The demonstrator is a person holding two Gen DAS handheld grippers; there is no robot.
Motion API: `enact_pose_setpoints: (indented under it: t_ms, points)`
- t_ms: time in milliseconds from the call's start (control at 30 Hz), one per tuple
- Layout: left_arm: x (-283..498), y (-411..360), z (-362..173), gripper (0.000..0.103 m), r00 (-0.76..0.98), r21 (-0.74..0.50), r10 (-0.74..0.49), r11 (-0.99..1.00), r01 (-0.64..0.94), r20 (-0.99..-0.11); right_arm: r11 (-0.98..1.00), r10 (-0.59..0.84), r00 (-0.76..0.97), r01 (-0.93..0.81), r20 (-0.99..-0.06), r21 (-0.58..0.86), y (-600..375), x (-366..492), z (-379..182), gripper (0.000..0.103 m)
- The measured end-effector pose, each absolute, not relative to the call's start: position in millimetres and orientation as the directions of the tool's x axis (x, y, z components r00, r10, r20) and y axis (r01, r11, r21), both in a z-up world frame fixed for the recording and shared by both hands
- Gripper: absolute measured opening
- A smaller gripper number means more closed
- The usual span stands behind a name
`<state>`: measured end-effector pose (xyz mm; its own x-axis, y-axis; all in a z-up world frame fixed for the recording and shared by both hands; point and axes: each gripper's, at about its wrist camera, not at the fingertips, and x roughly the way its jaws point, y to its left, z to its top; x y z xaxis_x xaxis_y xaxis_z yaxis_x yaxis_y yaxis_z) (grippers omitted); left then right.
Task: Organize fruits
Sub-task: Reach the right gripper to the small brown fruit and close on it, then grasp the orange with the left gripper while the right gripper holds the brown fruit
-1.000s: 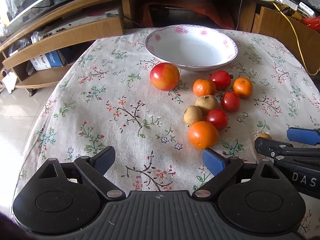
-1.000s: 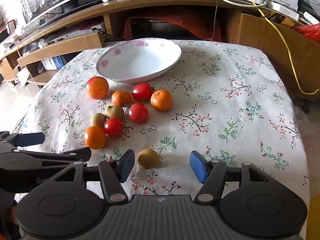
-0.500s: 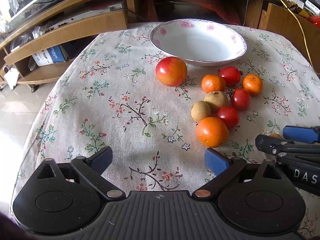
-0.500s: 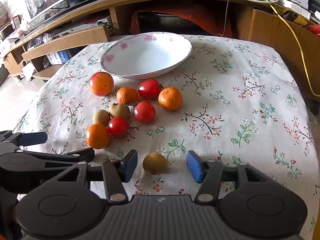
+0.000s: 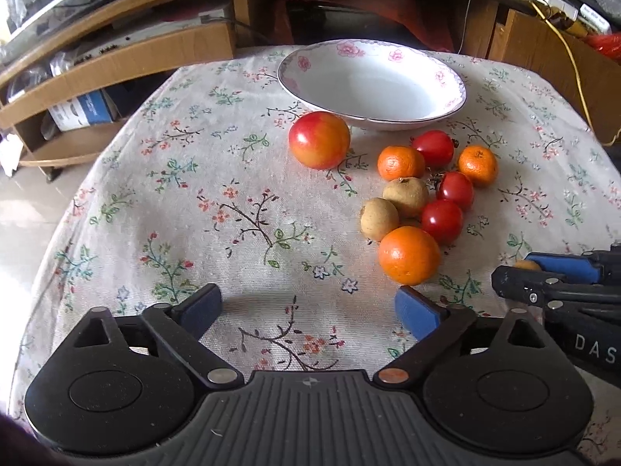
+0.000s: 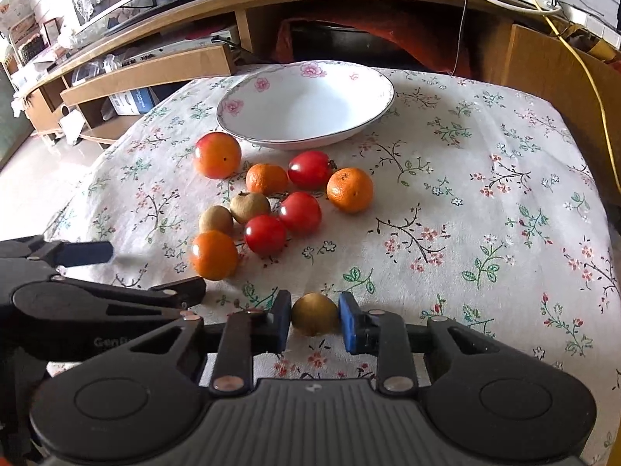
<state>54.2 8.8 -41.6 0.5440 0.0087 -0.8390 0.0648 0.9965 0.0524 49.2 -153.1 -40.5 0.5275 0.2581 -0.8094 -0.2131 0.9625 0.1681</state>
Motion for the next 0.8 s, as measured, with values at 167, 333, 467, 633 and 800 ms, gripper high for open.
enact_pose_setpoints:
  t_ms: [167,333,467,633,800]
  points:
    - [57.6,3.8,-38.6,0.085,0.555,0.048,-0.016,0.994,0.101,-0.831,0.961,0.266,0.539,-0.208,-0.799,0.180,-156.9,47.3,-35.6,0.019]
    - [61.5,-1.0,-35.1,0.085,0.562,0.021,-0.061,0.990,0.139,-0.825,0.962,0.268,0.536,-0.188,-0.801,0.196,-163.1,47.9,-35.2,0.019]
    - [61.9,-6.9,-35.1,0.086,0.560,0.009,-0.085,0.987,0.163,-0.824,0.963,0.267,0.528,-0.181,-0.806,0.200,-164.8,49.0,-36.8,0.019]
    - [67.3,-15.9,-34.0,0.086,0.564,-0.015,-0.118,0.983,0.184,-0.817,0.966,0.257,0.527,-0.155,-0.810,0.206,-173.3,49.5,-37.6,0.019]
    - [72.1,-27.5,-37.6,0.070,0.557,-0.025,-0.158,0.971,0.239,-0.815,0.968,0.251,0.527,-0.131,-0.812,0.214,-182.0,48.5,-37.8,0.019]
